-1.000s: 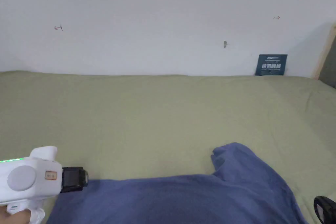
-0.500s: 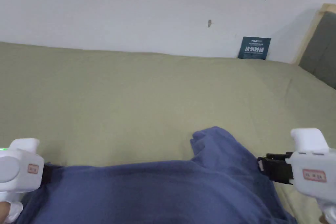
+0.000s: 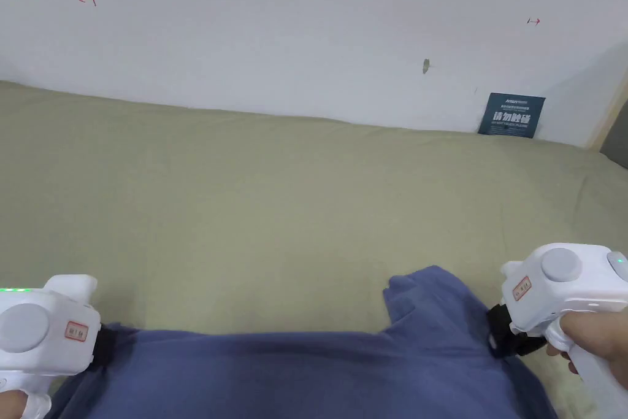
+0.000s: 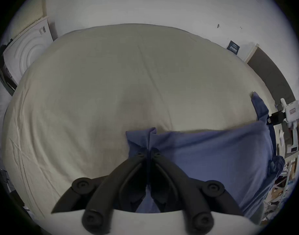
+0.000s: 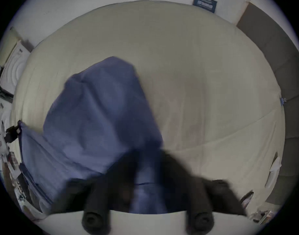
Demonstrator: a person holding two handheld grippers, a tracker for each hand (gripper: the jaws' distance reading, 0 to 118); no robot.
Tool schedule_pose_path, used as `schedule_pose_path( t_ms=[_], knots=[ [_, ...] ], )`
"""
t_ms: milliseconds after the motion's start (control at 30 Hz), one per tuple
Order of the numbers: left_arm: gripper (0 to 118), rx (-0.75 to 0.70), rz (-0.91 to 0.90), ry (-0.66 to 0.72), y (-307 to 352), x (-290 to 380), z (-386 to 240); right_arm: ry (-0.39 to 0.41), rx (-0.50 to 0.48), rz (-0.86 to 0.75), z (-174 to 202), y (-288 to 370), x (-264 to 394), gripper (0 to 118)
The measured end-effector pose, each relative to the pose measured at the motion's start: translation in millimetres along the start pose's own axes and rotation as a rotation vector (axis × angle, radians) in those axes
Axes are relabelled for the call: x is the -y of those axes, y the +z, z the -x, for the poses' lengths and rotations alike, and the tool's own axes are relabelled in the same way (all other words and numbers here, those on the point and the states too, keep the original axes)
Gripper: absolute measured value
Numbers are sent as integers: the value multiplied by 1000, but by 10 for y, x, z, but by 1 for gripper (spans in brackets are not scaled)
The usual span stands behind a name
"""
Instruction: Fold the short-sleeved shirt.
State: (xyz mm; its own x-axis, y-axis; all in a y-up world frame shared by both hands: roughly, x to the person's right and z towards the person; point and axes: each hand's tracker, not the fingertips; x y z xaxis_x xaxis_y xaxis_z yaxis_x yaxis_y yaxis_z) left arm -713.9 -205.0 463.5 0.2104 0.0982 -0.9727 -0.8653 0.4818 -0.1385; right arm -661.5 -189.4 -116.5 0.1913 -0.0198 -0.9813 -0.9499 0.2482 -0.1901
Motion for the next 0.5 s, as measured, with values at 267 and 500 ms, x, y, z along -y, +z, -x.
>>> schedule_pose_path(
  t_ms=[267,500],
  knots=[
    [3,71,-97,42,446,77,86,43,-35,-232,90,712,393,0],
    [3,119,-232,-97,1551,320,89,74,-95,-408,-2,1750,1257,0]
  ],
)
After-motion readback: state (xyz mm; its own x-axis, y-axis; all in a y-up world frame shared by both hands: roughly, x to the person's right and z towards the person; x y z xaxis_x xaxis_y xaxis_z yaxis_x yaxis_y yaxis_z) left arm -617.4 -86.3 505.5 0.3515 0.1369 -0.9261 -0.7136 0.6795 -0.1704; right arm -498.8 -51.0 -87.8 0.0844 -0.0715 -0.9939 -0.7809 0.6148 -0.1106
